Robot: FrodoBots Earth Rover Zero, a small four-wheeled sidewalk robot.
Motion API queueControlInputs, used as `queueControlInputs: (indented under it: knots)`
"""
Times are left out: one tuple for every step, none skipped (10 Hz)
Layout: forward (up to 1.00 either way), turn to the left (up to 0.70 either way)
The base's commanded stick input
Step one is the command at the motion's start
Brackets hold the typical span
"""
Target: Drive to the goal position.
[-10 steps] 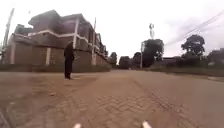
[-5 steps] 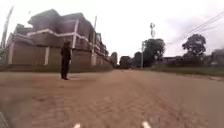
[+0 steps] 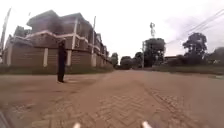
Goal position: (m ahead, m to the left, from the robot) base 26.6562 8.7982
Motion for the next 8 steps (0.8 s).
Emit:
queueControlInputs:
  knots:
    - [0.7,0.06]
    - [0.7,0.05]
    - [0.7,0.08]
    - [0.7,0.03]
    - [0.7,0.0]
    - [0.7,0.06]
    - [0.7,-0.27]
    - [0.7,-0.35]
